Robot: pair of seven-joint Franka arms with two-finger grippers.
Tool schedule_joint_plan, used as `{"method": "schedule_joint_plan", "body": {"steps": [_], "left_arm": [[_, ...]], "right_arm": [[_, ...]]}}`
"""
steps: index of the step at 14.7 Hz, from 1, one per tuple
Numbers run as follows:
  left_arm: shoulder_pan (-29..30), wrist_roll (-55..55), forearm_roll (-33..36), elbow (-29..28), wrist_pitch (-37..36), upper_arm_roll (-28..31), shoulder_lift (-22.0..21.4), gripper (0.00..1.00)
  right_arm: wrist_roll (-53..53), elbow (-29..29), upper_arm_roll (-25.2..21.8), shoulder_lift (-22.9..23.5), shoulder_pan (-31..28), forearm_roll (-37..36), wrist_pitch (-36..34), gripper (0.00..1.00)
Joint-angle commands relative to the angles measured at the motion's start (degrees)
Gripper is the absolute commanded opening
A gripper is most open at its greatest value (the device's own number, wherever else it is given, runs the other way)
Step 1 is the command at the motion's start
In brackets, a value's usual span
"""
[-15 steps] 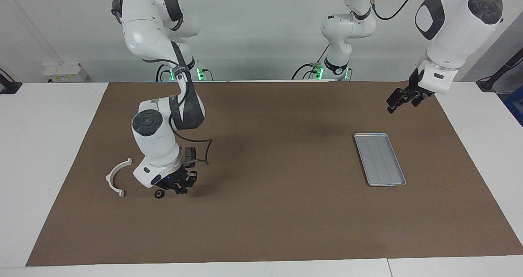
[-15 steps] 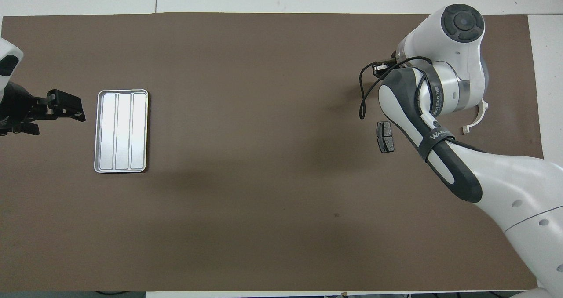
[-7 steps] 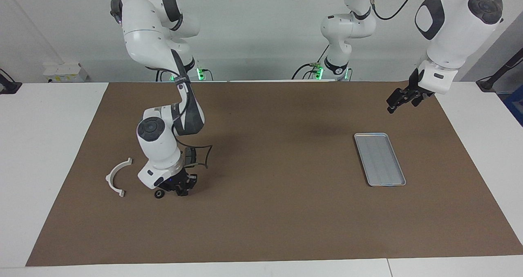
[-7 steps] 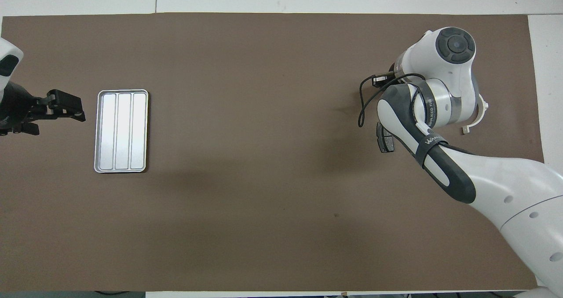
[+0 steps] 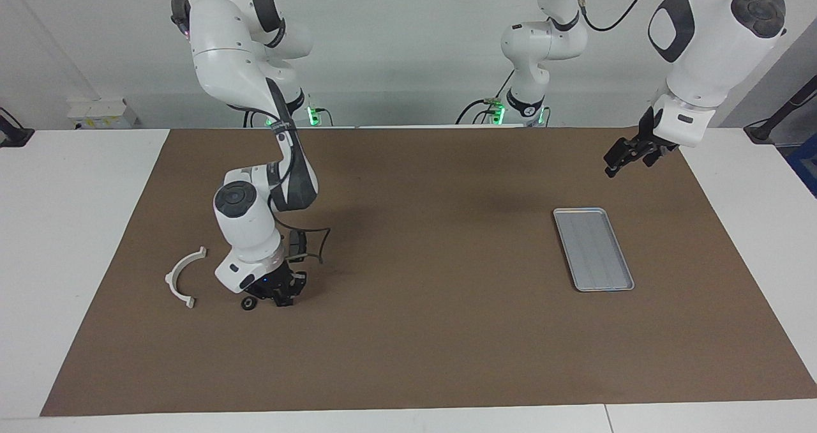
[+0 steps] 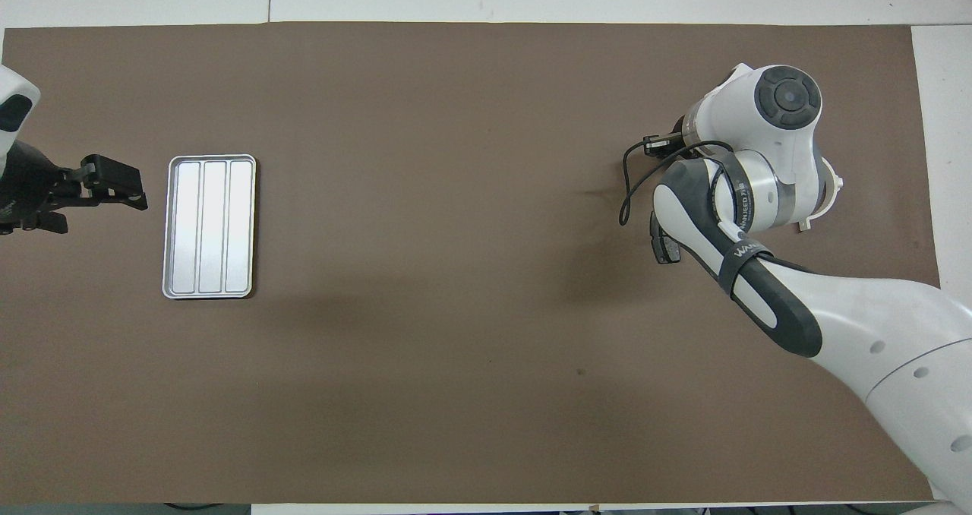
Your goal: Place bearing gear from tray to pile
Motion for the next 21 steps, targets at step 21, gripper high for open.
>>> {"method": "schedule_joint_plan", "body": {"steps": [21], "left_arm": [[-0.42,0.24,-0.49,-1.14,-0.11,0.36,-1.35,1.00]], "right_arm": [[-3.82,4.18,0.45,-32.04,-4.84,5.81,-38.73,1.00]]}}
